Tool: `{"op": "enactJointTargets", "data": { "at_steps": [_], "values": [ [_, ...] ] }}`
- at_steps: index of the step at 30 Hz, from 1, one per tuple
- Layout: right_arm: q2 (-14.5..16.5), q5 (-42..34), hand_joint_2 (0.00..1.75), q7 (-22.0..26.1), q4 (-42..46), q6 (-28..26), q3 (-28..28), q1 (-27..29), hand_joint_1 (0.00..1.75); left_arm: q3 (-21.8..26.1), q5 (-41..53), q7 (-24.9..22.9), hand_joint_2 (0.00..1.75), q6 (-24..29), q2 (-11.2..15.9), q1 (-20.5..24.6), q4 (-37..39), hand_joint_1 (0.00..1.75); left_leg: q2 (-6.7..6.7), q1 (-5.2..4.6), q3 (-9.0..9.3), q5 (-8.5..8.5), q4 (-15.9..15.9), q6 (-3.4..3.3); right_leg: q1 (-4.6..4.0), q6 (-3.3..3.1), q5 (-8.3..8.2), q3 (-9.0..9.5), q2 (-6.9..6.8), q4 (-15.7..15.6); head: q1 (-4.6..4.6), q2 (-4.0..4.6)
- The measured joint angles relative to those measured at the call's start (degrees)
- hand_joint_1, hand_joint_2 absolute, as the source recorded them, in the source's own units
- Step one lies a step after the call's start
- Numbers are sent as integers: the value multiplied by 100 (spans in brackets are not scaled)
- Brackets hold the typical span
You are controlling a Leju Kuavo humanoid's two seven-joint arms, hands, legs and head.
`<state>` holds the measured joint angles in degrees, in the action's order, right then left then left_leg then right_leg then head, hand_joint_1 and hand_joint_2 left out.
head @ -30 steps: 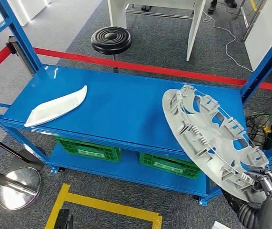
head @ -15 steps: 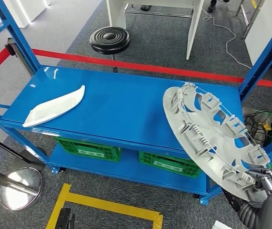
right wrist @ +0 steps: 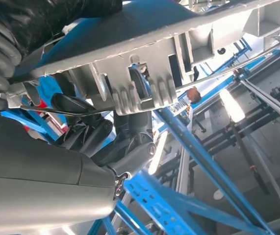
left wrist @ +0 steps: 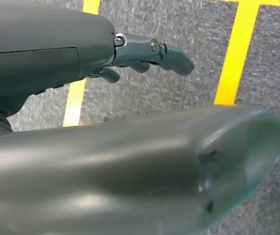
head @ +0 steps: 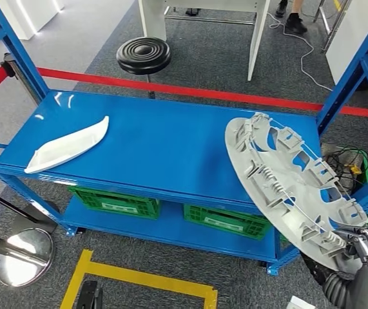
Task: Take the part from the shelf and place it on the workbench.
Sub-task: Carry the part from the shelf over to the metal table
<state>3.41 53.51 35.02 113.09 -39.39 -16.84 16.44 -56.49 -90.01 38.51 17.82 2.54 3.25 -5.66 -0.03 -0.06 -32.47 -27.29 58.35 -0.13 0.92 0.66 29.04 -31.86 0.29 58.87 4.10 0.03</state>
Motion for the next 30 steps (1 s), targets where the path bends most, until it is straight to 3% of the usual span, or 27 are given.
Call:
{"op": "enactJointTargets", "data": {
  "at_steps": [2,4,7,8,9,10,12,14,17,19,22,23,24,25,28,30],
  "values": [
    [0,3,175,-4,0,0,-2,1,175,22,0,-3,0,2,-4,-7,0,0,-5,7,-5,16,-47,-43,11,67,9,-27,0,4,0,0],
    [0,6,175,-5,1,0,-3,-3,175,34,0,-5,0,4,-7,-7,0,0,-13,33,5,45,-94,-106,16,118,175,-135,-7,212,-14,1],
    [0,8,175,-5,1,0,-3,-9,175,59,-1,-9,0,5,-9,-2,0,0,-24,40,0,55,-104,-145,23,159,665,-621,-13,1239,-32,-1],
    [0,7,175,-5,0,0,-3,-4,175,64,0,-11,0,6,-13,-4,0,0,-26,40,0,54,-102,-145,24,169,727,-752,-13,1505,-32,0],
    [0,7,175,-5,0,0,-3,-1,175,66,0,-14,0,6,-16,-5,0,0,-27,41,2,53,-100,-144,24,173,678,-794,-15,1570,-34,0],
    [0,8,175,-5,0,0,-3,2,175,67,1,-16,0,6,-20,-5,0,0,-25,44,9,51,-98,-140,25,171,516,-717,-19,1394,-33,0],
    [0,8,175,-5,-1,0,-3,-4,175,69,1,-17,0,8,-27,-5,0,0,-19,43,23,36,-87,-111,24,155,126,-352,-34,632,-35,0],
    [0,8,175,-4,0,0,-4,-12,175,75,1,-17,0,13,-26,-2,0,0,-13,25,5,29,-57,-53,14,116,-26,-88,-37,95,-31,0],
    [0,9,175,-4,1,0,-5,-5,175,105,1,-17,0,23,-20,-1,0,0,-11,24,-23,40,-48,42,-2,22,-28,-62,-24,20,-17,-1],
    [0,11,175,-8,2,0,-6,-8,175,130,1,-17,0,25,-15,1,0,0,-11,37,-94,-111,136,97,11,-61,-50,-55,-33,-4,-7,0],
    [0,14,175,-11,1,0,-7,-10,175,151,1,-17,0,23,-21,-2,0,0,-10,46,-539,-654,1185,143,3,-134,-61,-59,-47,-16,4,0],
    [0,15,175,-11,0,0,-8,-9,175,155,1,-17,0,24,-22,-5,0,0,-10,47,-677,-756,1501,142,-8,-139,-62,-59,-46,-16,4,0],
    [0,15,175,-11,-1,0,-8,-8,175,158,1,-17,0,25,-21,-8,0,0,-9,45,-732,-752,1630,131,-21,-142,-62,-56,-42,-15,4,0],
    [0,16,175,-12,-1,0,-8,-8,175,160,1,-17,0,25,-20,-9,0,0,-9,41,-675,-629,1516,107,-35,-143,-61,-47,-37,-15,5,1],
    [0,18,175,-16,0,0,-8,-14,175,162,1,-17,0,26,-7,-8,1,0,-3,4,-142,-83,391,-21,-76,-140,-49,-21,-23,-8,0,1],
    [0,20,175,-19,0,0,-8,-16,175,164,1,-16,0,28,4,0,2,0,0,-26,19,-9,7,-70,-86,-105,-54,-51,-22,2,-4,1]
  ]
}}
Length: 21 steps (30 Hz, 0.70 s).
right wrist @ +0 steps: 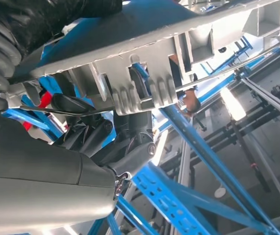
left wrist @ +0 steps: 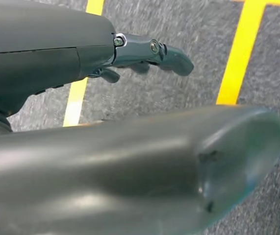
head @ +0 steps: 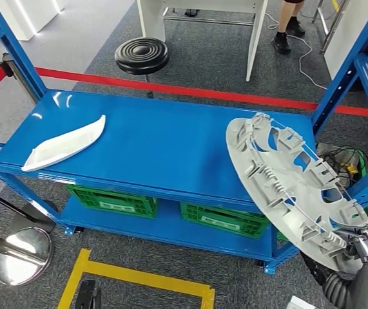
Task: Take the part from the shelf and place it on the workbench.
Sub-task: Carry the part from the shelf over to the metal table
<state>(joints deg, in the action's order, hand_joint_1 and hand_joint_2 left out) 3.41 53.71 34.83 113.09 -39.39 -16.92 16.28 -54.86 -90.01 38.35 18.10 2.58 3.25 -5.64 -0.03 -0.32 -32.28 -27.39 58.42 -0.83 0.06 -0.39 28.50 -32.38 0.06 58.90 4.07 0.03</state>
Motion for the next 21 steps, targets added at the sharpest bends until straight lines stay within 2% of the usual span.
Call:
{"op": "enactJointTargets", "data": {
  "at_steps": [2,4,5,7,8,9,10,11,12,13,14,15,18,20,21],
  "values": [
    [0,1,175,-3,1,0,-1,1,175,1,-1,1,0,1,-1,-2,0,0,-2,-4,1,3,-60,-15,2,59,-10,-22,-2,-7,3,0],
    [0,2,175,-4,2,0,-2,1,175,3,-1,1,0,0,-3,-5,1,0,-10,29,21,48,-134,-58,6,119,92,-88,-1,103,-15,-1],
    [0,2,175,-4,3,0,-2,-3,175,4,-1,1,0,1,-6,-2,2,0,-14,51,30,69,-166,-79,11,150,230,-192,0,322,-27,-1],
    [0,0,175,-4,2,0,-2,-11,175,6,-1,1,0,1,-8,1,2,0,-20,63,28,82,-178,-99,43,210,590,-531,-1,1047,-51,-1],
    [0,-1,175,-3,1,0,-2,-10,175,6,0,1,0,1,-12,-1,2,0,-22,66,26,81,-176,-98,59,237,711,-692,-3,1386,-50,-1],
    [0,-2,175,-3,1,0,-2,-6,175,6,0,1,0,0,-15,-3,2,0,-24,70,27,79,-175,-96,72,259,727,-776,-4,1556,-50,-1],
    [0,-2,175,-3,0,0,-2,-4,175,6,0,1,0,0,-19,-3,2,0,-24,77,31,75,-172,-89,85,277,627,-755,-7,1502,-50,-1],
    [0,-2,175,-3,0,0,-2,-3,175,6,0,1,0,0,-23,-2,2,0,-21,88,40,68,-168,-76,100,289,430,-618,-11,1216,-51,-1],
    [0,-3,175,-4,0,0,-2,-5,175,6,0,1,0,0,-27,-2,2,0,-17,98,52,56,-162,-55,117,299,221,-417,-16,800,-52,-1],
    [0,-3,175,-4,0,0,-2,-10,175,6,0,1,0,0,-28,-1,2,0,-12,96,56,43,-149,-20,118,300,77,-210,-20,408,-56,-1],
    [0,-3,175,-3,1,0,-2,-15,175,6,0,1,0,0,-27,-1,2,0,-6,92,53,37,-135,20,116,280,1,-61,-19,128,-56,-1],
    [0,-2,175,-3,1,0,-2,-14,175,6,-1,1,0,1,-26,-1,2,0,-3,85,45,37,-124,59,108,253,-4,12,-14,-4,-53,-1],
    [1,1,175,-4,1,0,-6,-3,175,6,-1,1,0,2,-22,4,2,0,-4,90,33,22,-104,158,91,124,9,25,-1,-28,-37,-1],
    [2,2,175,-3,2,0,-11,-3,175,6,0,1,0,2,-21,9,2,0,-4,99,-77,-182,172,205,102,35,-3,35,-17,-48,-21,0],
    [2,2,175,-2,2,0,-14,-3,175,6,0,1,0,2,-22,8,2,0,-4,102,-217,-368,495,218,100,1,-3,37,-29,-50,-14,0]
  ]
}}
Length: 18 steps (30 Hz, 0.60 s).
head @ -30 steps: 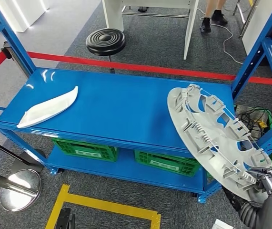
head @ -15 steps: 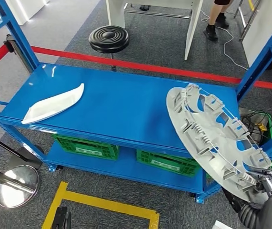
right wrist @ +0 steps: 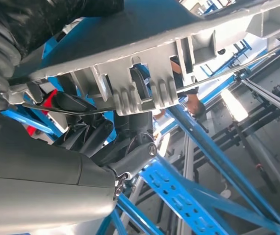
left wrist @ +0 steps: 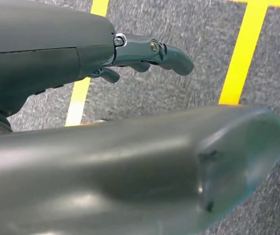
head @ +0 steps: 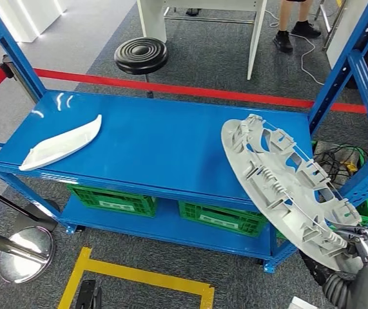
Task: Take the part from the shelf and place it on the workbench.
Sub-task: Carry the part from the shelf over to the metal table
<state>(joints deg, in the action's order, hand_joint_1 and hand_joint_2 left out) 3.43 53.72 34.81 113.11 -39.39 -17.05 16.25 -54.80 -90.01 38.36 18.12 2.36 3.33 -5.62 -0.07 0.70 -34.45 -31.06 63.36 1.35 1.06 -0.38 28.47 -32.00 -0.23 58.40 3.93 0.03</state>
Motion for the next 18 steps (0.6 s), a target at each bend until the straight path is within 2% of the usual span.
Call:
{"op": "enactJointTargets", "data": {
  "at_steps": [2,3,4,5,6,8,9,12,13,15,17,18],
  "values": [
    [0,0,175,4,-1,0,-1,2,175,0,0,0,0,0,-3,-7,0,0,0,-1,-349,-345,787,9,-26,-37,6,-1,-12,2,9,-1],
    [0,0,175,5,-2,0,-2,3,175,0,0,0,0,1,-3,-12,0,0,0,-3,-460,-402,1034,3,-41,-45,8,2,-12,3,9,-1],
    [0,0,175,7,-3,0,-2,5,175,0,0,0,0,1,-2,-15,0,0,0,-6,-470,-337,1057,-13,-57,-49,11,9,-8,4,10,-1],
    [0,0,175,7,-3,0,-2,5,175,0,0,0,0,2,0,-18,0,0,0,-12,-370,-165,840,-41,-71,-52,14,21,-3,5,10,-1],
    [0,1,175,7,-3,0,-2,5,175,0,0,0,0,3,2,-18,0,0,3,-22,-192,63,453,-81,-84,-54,20,37,3,5,10,-1],
    [0,6,175,6,-2,0,-2,3,175,0,0,0,0,5,10,-14,0,0,5,-48,146,333,-266,-155,-114,-39,32,43,10,15,4,-1],
    [0,9,175,4,-2,0,-2,-1,175,0,0,0,0,6,12,-12,0,0,5,-62,225,366,-453,-176,-119,-20,33,30,10,21,0,-1],
    [0,18,175,-1,-2,0,-2,-5,175,0,-1,0,0,7,9,-18,0,0,-2,-69,243,364,-572,-205,-105,64,38,-20,11,32,3,-1],
    [-1,20,175,-2,-1,0,-2,-3,175,1,-1,0,0,7,8,-19,0,0,-7,-54,250,381,-601,-228,-100,99,87,-52,14,83,-2,-1],
    [-2,17,175,-3,0,0,-2,-5,175,2,-2,0,0,8,7,-14,0,0,-19,-20,261,411,-647,-265,-81,170,350,-262,21,503,-19,-1],
    [-2,18,175,-3,-1,0,-3,-5,175,2,4,4,0,24,7,-10,0,0,-25,-16,255,413,-650,-275,-50,235,689,-614,20,1257,-31,-1],
    [-2,19,175,-4,-2,0,-3,-2,175,1,9,9,0,39,3,-11,0,0,-27,-13,255,412,-648,-276,-34,258,763,-750,19,1535,-31,0]
  ]
}}
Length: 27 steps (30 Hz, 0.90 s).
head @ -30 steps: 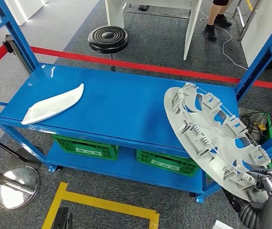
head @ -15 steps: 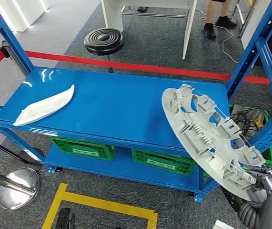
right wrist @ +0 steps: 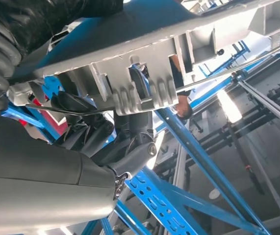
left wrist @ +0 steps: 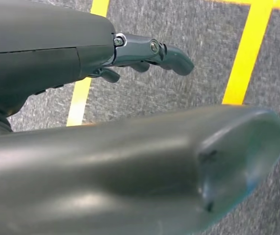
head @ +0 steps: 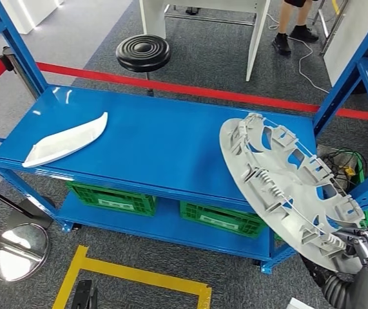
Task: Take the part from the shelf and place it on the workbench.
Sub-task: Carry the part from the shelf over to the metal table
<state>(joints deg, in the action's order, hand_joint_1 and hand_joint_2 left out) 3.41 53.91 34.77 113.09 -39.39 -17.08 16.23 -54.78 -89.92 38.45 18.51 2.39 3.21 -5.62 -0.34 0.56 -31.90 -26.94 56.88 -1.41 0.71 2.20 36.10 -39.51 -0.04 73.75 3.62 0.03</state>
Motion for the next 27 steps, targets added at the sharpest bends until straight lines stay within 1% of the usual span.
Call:
{"op": "enactJointTargets", "data": {
  "at_steps": [1,2,3,4,5,6,7,8,9,11,12,14,16,17,20,21,23,27],
  "values": [
    [0,1,175,0,-1,0,-1,3,175,-1,5,5,0,15,-4,0,0,0,-1,3,1,-1,2,1,11,16,-5,-71,-1,129,-1,0],
    [0,1,175,0,-1,0,-1,5,175,-1,10,9,0,27,-8,1,0,0,0,8,5,-4,3,5,21,27,-98,-56,-2,81,-2,0],
    [0,1,175,0,-1,0,-1,6,175,-1,12,11,0,37,-13,2,0,0,3,15,12,-9,5,13,32,35,-254,37,-4,-126,-2,-1],
    [0,1,175,-1,-1,0,-1,5,175,-1,14,13,0,42,-18,2,0,0,7,24,23,-18,8,27,44,43,-446,196,-7,-457,-2,-1],
    [0,1,175,-4,-1,0,-1,2,175,-1,15,14,0,46,-20,1,1,0,12,27,33,-30,13,50,56,53,-600,378,-9,-827,-4,0],
    [1,1,175,-8,-1,0,-1,-3,175,-1,16,14,0,50,-17,2,1,0,18,22,31,-42,33,80,58,48,-704,550,-7,-1158,-12,0],
    [1,0,175,-11,-1,0,-1,-4,175,-1,19,15,0,51,-14,3,2,0,23,10,19,-54,54,110,62,31,-757,665,-3,-1387,-10,1],
    [1,-1,175,-14,-1,0,-1,-2,175,-1,26,16,0,52,-5,2,3,0,27,-5,2,-56,74,116,61,12,-746,711,4,-1480,-4,1],
    [2,-2,175,-14,-2,0,-1,4,175,-2,39,17,0,51,2,3,3,0,29,-17,-13,-52,90,105,57,-12,-748,724,11,-1507,4,0],
    [2,-2,175,-14,-3,0,-4,15,175,-8,79,24,0,35,9,2,4,0,31,-20,-12,-30,79,48,52,-30,-749,713,11,-1504,26,-1],
    [2,-2,175,-13,-3,0,-10,15,175,-13,96,30,0,19,9,4,4,0,31,-18,-7,-23,66,36,46,-40,-744,714,8,-1504,26,-1],
    [2,-3,175,-10,-3,0,-25,11,175,-19,110,40,0,-25,8,5,4,0,32,-12,2,-11,39,39,32,-73,-736,716,-1,-1504,26,0],
    [2,-3,175,-9,-3,0,-35,11,175,-19,99,47,0,-64,9,3,4,0,33,-4,6,2,20,66,20,-100,-734,714,-6,-1502,26,0],
    [2,-3,175,-7,-3,0,-38,11,175,-19,95,53,0,-72,9,2,4,0,34,0,6,8,12,91,16,-108,-734,713,-7,-1501,25,-1],
    [2,-4,175,5,-3,0,-38,11,175,-21,79,76,0,-74,8,2,4,0,34,14,5,12,-3,197,4,-121,-737,708,-10,-1496,22,-1],
    [2,-5,175,10,-3,0,-38,11,175,-22,70,81,0,-73,8,2,4,0,34,17,4,11,-6,221,2,-124,-739,707,-11,-1494,22,-1],
    [2,-7,175,17,-3,0,-38,12,175,-25,55,86,0,-71,7,2,4,0,33,16,3,12,-6,236,2,-129,-742,707,-10,-1494,21,-1],
    [2,-8,175,21,-3,0,-38,12,175,-25,50,93,0,-69,6,2,4,0,33,4,-1,12,3,240,13,-129,-746,710,-10,-1496,20,0]
  ]
}}
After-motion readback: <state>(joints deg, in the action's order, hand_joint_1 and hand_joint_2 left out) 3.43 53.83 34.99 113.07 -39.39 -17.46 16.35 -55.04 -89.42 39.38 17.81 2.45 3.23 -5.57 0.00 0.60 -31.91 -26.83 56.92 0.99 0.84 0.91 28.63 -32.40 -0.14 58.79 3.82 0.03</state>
